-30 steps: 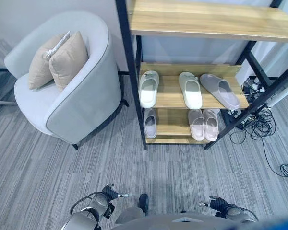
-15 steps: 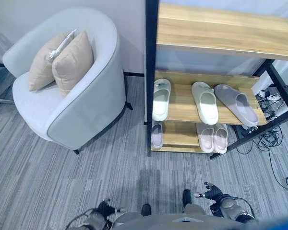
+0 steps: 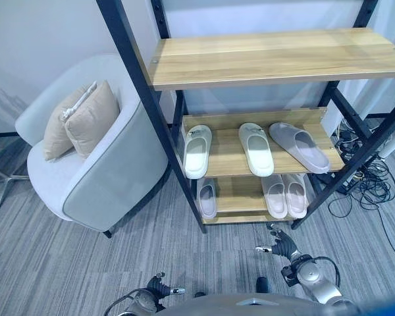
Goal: Arrange the slippers neatly on the shoe rack.
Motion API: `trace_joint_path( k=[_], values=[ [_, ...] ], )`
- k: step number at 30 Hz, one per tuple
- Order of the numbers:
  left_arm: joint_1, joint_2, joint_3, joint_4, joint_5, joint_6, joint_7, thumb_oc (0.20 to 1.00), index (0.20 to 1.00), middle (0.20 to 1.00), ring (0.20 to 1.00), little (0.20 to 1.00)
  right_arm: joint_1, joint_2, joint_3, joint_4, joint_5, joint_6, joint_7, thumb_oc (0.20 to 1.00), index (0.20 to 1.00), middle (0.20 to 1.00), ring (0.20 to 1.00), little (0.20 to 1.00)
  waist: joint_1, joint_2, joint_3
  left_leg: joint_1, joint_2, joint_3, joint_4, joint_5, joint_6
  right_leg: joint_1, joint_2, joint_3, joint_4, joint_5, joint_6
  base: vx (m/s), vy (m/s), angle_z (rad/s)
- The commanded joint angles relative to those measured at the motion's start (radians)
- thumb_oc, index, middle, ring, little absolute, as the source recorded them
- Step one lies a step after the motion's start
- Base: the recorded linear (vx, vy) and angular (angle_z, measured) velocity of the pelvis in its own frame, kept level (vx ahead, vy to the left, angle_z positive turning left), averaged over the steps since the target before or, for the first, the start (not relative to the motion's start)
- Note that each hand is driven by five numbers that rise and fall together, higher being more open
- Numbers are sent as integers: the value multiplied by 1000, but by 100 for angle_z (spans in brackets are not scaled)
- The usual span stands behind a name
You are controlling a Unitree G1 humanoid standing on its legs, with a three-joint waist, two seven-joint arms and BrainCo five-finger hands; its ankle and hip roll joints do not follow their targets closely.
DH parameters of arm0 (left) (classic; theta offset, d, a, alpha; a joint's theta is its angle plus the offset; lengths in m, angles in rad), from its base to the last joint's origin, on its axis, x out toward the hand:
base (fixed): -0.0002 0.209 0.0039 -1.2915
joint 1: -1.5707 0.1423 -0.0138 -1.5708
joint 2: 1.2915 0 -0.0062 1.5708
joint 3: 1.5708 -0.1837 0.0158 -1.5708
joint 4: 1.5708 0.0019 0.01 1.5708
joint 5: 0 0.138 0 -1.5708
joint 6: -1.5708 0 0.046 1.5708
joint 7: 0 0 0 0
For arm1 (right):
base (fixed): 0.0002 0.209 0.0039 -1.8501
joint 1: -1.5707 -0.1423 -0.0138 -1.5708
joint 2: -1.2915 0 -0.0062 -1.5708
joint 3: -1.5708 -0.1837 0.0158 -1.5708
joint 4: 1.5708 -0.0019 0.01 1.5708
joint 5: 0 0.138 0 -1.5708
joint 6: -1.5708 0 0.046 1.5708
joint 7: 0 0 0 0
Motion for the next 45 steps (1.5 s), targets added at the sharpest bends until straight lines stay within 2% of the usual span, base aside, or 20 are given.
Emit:
trace_joint_path(
  k=[1,5,9,12,13,18,20,22,25,34,37,40,45],
  values=[
    [-72,-21,-33,61,43,-22,16,1000,1000,1000,1000,1000,-45,4,33,-60,60,-58,35,1000,1000,1000,1000,1000,6,-46,46,-33,26,-14,12,-26,-31,66,-59,-17,12,-76,67,0,0,0],
    [-75,-28,-53,61,57,-25,15,1000,1000,1000,1000,1000,-70,-6,102,-147,101,-78,85,1000,1000,1000,1000,1000,14,-46,47,-34,29,-19,12,-25,-34,68,-56,-23,12,-81,65,-4,-5,6],
    [-75,-30,-72,52,85,-31,5,1000,1000,1000,1000,1000,-118,-63,146,-303,98,-108,118,1000,1000,1000,1000,1000,26,-46,50,-38,32,-28,12,-24,-37,71,-55,-32,12,-87,65,9,-3,12],
    [-74,-31,-70,51,93,-34,5,1000,1000,1000,1000,1000,-142,-100,134,-382,54,-124,99,1000,1000,1000,1000,1000,32,-46,50,-40,33,-31,12,-25,-37,72,-55,-38,12,-90,66,11,6,0],
    [-77,-31,-71,49,98,-34,6,1000,1000,1000,1000,1000,-167,-124,96,-453,19,-135,60,1000,1000,1000,1000,1000,35,-45,54,-45,33,-34,12,-24,-37,70,-55,-42,12,-91,67,0,0,0],
    [-79,-28,-62,57,105,-33,2,1000,1000,1000,1000,1000,-225,-161,6,-526,-63,-136,-26,1000,1000,1000,1000,1000,47,-47,60,-63,34,-48,12,-19,-40,59,-53,-53,12,-89,67,15,4,11],
    [-74,-26,-64,55,104,-31,5,1000,1000,1000,1000,1000,-278,-174,-81,-498,-118,-113,-120,1000,1000,1000,1000,1000,62,-51,67,-80,32,-59,12,-15,-42,50,-51,-61,12,-89,66,13,-1,14],
    [-72,-23,-67,52,105,-32,7,1000,1000,1000,1000,1000,-307,-185,-121,-460,-140,-104,-164,1000,1000,1000,1000,1000,73,-52,71,-91,32,-68,12,-12,-44,46,-50,-67,12,-89,65,5,-6,12],
    [-80,-16,-82,44,97,-37,6,1000,1000,1000,1000,1000,-412,-220,-208,-293,-148,-78,-274,1000,1000,1000,1000,1000,101,-53,91,-136,26,-95,12,3,-49,19,-48,-88,12,-86,65,-26,-9,20],
    [-119,-17,-116,33,65,-51,24,1000,1000,1000,1000,1000,-561,-299,-289,-68,-128,-48,-422,1000,1000,1000,1000,1000,136,-37,112,-240,10,-147,12,34,-58,-48,-50,-122,12,-75,64,-2,-1,19],
    [-123,-19,-120,30,61,-54,32,1000,1000,1000,1000,1000,-574,-307,-295,-29,-134,-41,-445,1000,1000,1000,1000,1000,142,-34,113,-250,6,-153,12,37,-58,-54,-52,-125,12,-75,64,25,1,6],
    [-134,-22,-131,29,43,-57,47,1000,1000,1000,1000,1000,-604,-293,-328,36,-49,-45,-473,1000,1000,1000,1000,1000,150,-29,115,-262,-2,-165,12,39,-60,-60,-54,-135,12,-78,65,35,-4,7],
    [-134,-24,-136,26,29,-57,53,1000,1000,1000,1000,1000,-625,-297,-297,91,-19,-42,-453,1000,1000,1000,1000,1000,157,-28,119,-273,-5,-174,12,42,-61,-64,-56,-144,12,-79,65,21,-11,12]
  ],
)
